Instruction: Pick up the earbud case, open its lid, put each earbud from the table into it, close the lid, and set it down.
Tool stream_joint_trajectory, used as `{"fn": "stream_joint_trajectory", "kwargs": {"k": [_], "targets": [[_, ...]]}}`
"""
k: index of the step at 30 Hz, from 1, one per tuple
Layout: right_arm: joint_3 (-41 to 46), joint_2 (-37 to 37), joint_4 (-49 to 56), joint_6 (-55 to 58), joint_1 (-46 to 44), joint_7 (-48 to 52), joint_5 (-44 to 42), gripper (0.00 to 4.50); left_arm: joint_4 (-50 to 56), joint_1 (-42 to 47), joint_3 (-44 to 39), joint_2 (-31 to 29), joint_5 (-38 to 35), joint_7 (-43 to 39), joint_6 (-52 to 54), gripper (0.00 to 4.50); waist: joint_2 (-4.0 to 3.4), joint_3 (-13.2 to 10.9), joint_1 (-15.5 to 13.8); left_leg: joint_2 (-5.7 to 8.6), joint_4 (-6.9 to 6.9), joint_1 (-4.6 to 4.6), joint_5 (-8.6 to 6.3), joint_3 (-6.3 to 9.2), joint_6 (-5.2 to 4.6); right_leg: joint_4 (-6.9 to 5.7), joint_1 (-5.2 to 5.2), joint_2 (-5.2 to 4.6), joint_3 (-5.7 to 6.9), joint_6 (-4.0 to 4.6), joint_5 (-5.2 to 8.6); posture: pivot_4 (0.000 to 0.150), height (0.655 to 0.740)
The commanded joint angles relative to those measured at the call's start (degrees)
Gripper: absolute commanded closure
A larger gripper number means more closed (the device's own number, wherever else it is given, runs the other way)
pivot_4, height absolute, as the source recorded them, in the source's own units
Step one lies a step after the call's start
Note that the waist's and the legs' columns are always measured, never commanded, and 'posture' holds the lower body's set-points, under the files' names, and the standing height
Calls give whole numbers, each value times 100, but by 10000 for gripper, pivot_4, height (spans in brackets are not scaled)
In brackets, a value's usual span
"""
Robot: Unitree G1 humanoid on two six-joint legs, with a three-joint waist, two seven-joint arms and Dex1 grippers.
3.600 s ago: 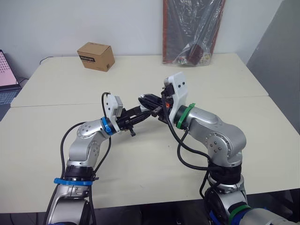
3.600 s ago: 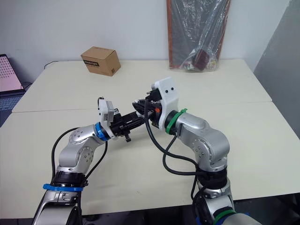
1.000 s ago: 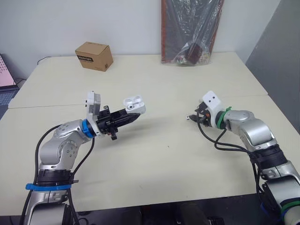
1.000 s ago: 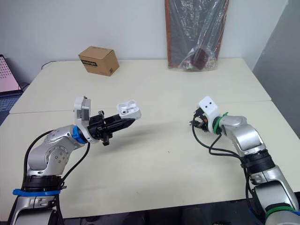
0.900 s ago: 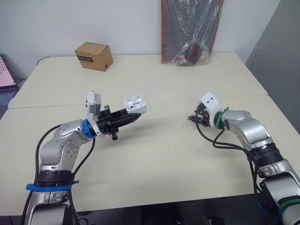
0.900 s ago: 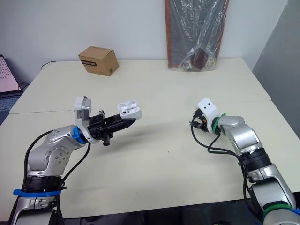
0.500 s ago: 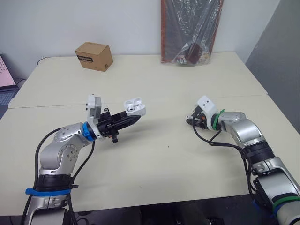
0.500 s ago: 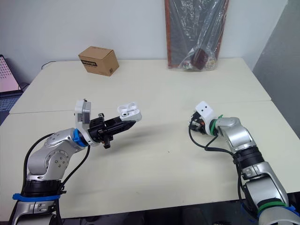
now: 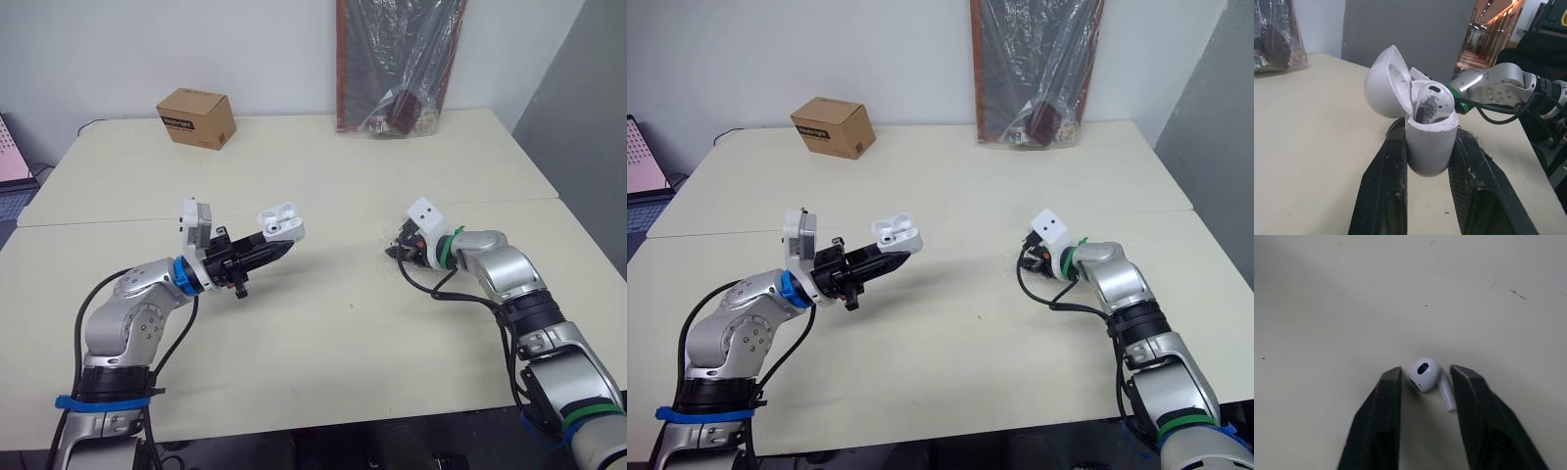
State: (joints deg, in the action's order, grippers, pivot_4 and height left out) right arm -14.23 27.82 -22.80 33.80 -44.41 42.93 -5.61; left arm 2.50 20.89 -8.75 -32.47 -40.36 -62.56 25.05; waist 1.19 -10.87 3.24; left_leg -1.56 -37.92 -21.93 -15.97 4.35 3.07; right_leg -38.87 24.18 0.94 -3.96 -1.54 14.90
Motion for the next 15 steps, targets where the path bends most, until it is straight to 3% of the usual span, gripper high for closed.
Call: {"fn": "stream_joint_trajectory", "kwargs": {"k": [1, 7, 9, 15], "targets": [[107, 75, 67, 4, -95, 111, 70, 33104, 268, -6, -144, -16, -50, 19, -122, 37395, 0, 0, -1, 1, 0, 0, 0, 0, 0, 0, 0, 0, 0, 0, 0, 1500, 7400], [126, 117, 130, 7, -61, 190, 95, 33104, 244, 6, -113, 9, -49, 39, -167, 37395, 0, 0, 0, 1, 1, -1, 0, 0, 0, 0, 0, -1, 1, 0, 0, 1500, 7400], [105, 140, 183, 2, -45, 268, 81, 36861, 237, 9, -106, 17, -46, 39, -175, 37395, 0, 0, 0, 1, 0, 0, 0, 0, 0, 0, 0, -1, 1, 0, 0, 1500, 7400], [-137, 536, 616, -341, 123, 906, 175, 36861, 206, 20, -83, 41, -29, 26, -205, 37395, 0, 0, -2, 1, 0, -1, 0, 1, 0, 1, 0, -1, 1, 0, 0, 1500, 7400]]}}
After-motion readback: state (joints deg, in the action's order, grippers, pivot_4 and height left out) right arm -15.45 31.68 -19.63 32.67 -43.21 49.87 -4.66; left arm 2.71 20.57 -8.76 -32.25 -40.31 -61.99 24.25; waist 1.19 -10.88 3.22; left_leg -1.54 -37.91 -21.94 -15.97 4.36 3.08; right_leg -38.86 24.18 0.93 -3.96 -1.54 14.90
